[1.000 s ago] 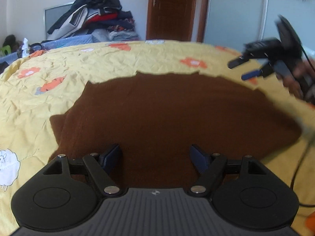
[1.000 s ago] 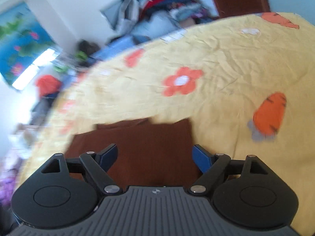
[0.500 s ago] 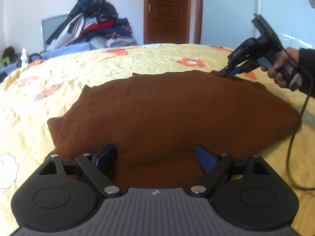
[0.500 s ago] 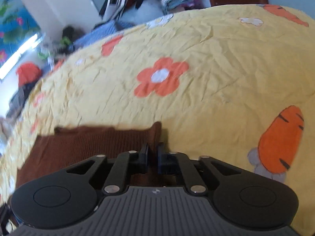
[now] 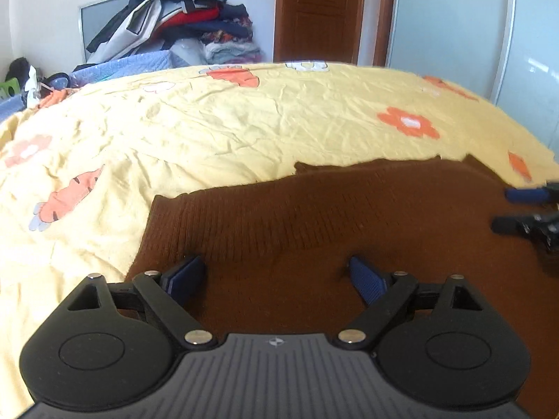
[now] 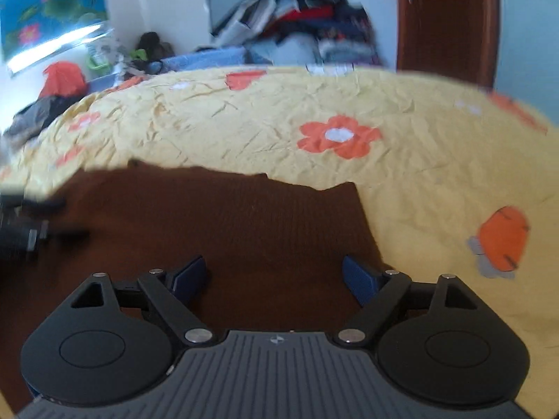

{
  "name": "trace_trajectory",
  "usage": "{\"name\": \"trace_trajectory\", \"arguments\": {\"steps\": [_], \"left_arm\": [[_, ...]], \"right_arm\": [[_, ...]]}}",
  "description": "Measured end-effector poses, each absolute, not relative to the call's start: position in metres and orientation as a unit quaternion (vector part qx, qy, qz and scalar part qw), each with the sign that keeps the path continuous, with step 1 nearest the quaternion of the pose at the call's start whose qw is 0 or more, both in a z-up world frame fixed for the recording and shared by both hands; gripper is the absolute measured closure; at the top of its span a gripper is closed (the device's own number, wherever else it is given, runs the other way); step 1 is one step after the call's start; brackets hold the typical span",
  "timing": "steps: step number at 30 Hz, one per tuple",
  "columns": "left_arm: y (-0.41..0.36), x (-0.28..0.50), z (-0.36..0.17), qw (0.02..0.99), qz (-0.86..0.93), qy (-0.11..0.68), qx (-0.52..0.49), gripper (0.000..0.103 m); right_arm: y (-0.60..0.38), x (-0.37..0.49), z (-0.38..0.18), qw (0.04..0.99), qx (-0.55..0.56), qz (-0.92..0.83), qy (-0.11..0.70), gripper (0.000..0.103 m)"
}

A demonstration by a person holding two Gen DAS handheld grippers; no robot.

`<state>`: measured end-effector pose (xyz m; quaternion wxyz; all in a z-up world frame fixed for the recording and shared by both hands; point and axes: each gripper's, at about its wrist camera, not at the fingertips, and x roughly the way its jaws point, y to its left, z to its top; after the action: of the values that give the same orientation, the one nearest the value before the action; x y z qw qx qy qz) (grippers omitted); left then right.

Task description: Fold small clothes

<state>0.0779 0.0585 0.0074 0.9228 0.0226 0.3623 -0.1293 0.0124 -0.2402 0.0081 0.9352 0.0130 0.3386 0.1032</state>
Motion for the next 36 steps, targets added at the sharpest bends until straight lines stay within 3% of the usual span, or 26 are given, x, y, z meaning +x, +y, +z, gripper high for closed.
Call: {"name": "trace_trajectory", "arguments": {"steps": [7, 12, 15, 21, 28, 31, 34, 36], "left_arm": [[0.045, 0.076, 0.034, 0.920, -0.127, 0.371, 0.021, 0.011], [0.034, 0.105, 0.021, 0.912, -0.102, 0.396, 0.037, 0.010], [0.042, 0.114, 0.007, 0.917, -0.095, 0.386, 0.021, 0.000], [0.043, 0.111, 0.007, 0.919, -0.095, 0.381, 0.023, 0.000], [0.042, 0.109, 0.007, 0.920, -0.096, 0.380, 0.023, 0.000], [0.042, 0.109, 0.006, 0.920, -0.096, 0.379, 0.022, 0.000], [0.043, 0.113, 0.006, 0.920, -0.097, 0.379, 0.019, 0.000], [0.042, 0.114, 0.007, 0.920, -0.094, 0.380, 0.022, 0.000]], "right_arm": [[-0.229, 0.015, 0.006, 0.933, -0.008, 0.103, 0.345, 0.005], [-0.231, 0.014, 0.007, 0.934, 0.006, 0.107, 0.340, 0.004], [-0.231, 0.015, 0.007, 0.934, 0.005, 0.108, 0.340, 0.004], [-0.231, 0.015, 0.009, 0.932, 0.006, 0.109, 0.346, 0.005], [-0.234, 0.040, 0.047, 0.924, 0.125, 0.114, 0.343, 0.000], [-0.226, 0.069, 0.026, 0.909, 0.095, 0.082, 0.396, 0.000], [-0.211, 0.064, 0.004, 0.930, 0.000, 0.075, 0.359, 0.000], [-0.209, 0.064, 0.003, 0.932, 0.000, 0.071, 0.356, 0.000]]}}
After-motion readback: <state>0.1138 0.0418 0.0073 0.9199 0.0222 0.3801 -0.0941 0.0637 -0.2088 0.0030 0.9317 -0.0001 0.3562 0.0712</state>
